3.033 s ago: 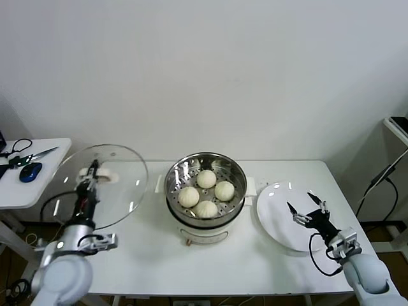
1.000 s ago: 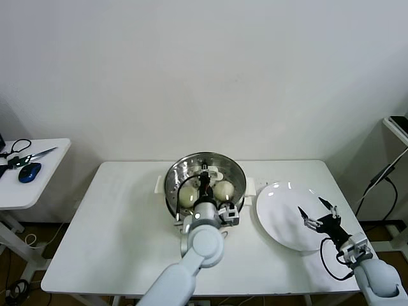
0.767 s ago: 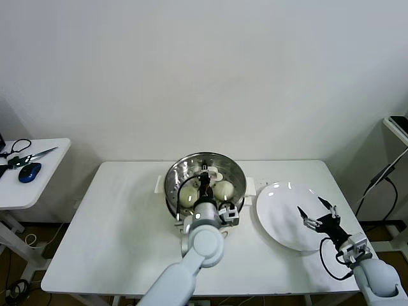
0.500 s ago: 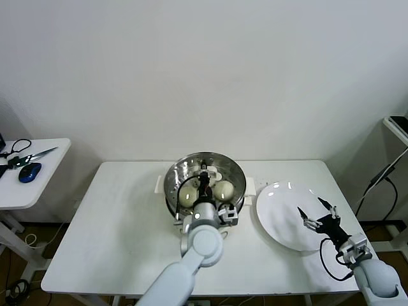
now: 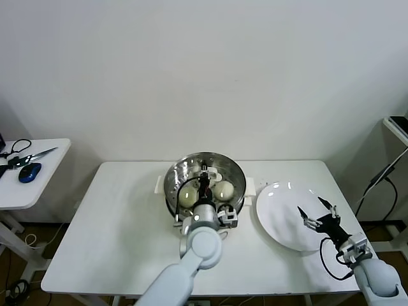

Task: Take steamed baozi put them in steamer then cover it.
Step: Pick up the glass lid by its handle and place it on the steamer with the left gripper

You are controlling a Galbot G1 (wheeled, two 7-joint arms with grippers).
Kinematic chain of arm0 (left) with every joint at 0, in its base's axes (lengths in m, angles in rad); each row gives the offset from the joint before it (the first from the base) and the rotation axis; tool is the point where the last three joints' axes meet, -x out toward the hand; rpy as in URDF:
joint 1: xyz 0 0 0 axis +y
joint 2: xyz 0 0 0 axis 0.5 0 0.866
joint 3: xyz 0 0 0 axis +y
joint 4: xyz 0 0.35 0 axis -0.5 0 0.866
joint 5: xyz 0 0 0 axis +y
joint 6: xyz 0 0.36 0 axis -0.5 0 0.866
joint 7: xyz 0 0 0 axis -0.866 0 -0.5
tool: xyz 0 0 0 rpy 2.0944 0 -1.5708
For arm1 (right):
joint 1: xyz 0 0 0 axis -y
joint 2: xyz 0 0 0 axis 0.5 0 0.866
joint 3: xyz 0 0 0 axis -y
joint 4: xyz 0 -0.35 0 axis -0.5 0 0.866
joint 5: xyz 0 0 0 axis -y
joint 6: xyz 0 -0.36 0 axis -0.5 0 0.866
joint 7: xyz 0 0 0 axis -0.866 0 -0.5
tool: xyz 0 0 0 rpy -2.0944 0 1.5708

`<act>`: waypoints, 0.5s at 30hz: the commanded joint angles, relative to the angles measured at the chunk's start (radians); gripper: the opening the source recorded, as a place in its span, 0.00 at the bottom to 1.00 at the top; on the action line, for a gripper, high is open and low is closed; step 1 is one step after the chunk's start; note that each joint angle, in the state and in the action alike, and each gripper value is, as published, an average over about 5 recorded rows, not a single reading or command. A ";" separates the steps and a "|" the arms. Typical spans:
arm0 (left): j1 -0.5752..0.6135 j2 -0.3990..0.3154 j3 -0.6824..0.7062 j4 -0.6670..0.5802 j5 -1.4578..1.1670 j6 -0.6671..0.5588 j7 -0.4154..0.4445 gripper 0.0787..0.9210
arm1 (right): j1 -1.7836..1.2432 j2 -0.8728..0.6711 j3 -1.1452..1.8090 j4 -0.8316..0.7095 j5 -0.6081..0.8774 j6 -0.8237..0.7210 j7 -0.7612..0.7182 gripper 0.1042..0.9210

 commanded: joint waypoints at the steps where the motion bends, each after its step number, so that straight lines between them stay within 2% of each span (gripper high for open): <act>1: 0.007 0.037 0.009 -0.079 -0.045 0.042 0.002 0.24 | 0.004 -0.003 0.004 0.004 0.004 -0.031 0.008 0.88; 9: 0.077 0.137 0.007 -0.261 -0.099 0.049 0.028 0.51 | 0.012 -0.007 0.004 0.028 0.002 -0.107 0.027 0.88; 15: 0.164 0.205 -0.030 -0.396 -0.137 0.045 0.003 0.73 | 0.018 0.000 0.000 0.039 0.020 -0.112 0.034 0.88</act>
